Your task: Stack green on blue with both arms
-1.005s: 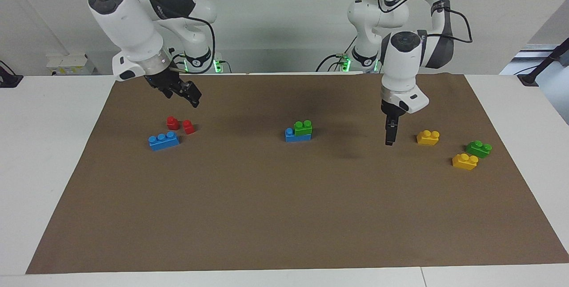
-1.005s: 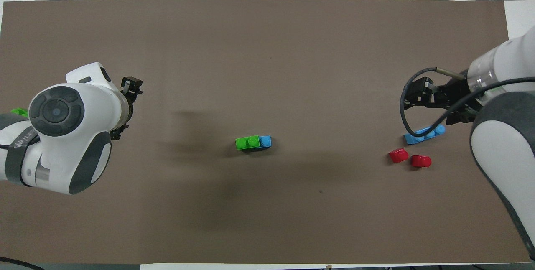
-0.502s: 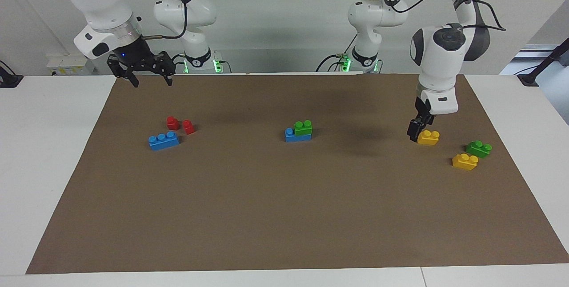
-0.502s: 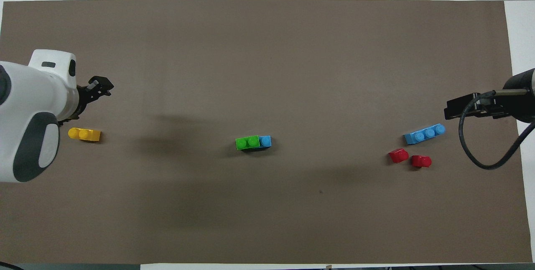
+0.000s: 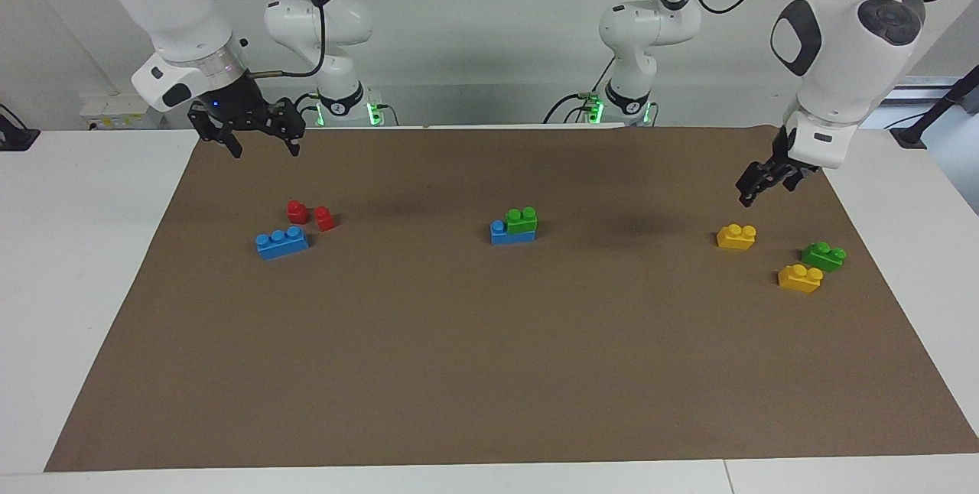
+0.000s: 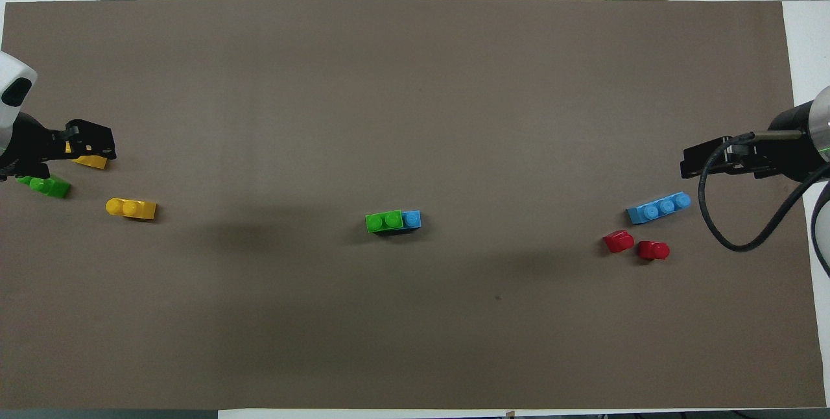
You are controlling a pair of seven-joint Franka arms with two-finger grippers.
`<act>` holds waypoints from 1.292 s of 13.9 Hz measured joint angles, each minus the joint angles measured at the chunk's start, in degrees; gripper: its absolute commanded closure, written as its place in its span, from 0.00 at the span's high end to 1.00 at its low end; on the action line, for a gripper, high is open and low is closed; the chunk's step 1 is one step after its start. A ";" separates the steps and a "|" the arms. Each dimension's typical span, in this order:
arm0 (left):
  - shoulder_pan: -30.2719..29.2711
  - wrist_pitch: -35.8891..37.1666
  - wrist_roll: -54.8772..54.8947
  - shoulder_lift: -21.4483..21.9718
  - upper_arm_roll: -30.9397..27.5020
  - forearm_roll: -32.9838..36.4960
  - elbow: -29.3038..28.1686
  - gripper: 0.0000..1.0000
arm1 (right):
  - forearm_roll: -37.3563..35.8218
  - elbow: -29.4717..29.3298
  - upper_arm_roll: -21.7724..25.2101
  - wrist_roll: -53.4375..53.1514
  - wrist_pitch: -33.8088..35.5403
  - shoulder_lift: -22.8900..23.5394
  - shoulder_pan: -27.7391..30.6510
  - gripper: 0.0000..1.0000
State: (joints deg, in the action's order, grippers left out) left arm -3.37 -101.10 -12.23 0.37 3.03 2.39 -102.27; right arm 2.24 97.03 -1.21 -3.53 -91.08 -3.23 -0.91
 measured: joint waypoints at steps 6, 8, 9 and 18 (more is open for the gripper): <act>0.00 13.97 6.68 0.59 0.12 -3.49 10.91 1.00 | -2.86 -0.17 -0.02 1.00 -0.58 0.18 0.00 1.00; 0.02 14.18 6.82 0.52 0.21 -3.51 12.25 1.00 | -2.99 -0.17 -0.03 1.27 -0.69 0.19 0.00 1.00; 0.02 14.18 6.83 0.48 0.28 -3.52 12.45 1.00 | -3.00 -0.17 -0.04 1.34 -0.69 0.19 0.00 1.00; 0.06 14.43 7.24 0.19 0.61 -3.66 12.48 1.00 | -3.00 -0.17 -0.04 1.36 -0.69 0.22 0.00 1.00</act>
State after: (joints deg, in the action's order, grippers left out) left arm -3.32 -86.67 -4.99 0.56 3.64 -1.27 -89.79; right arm -0.76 96.86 -1.25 -2.16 -91.77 -3.00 -0.91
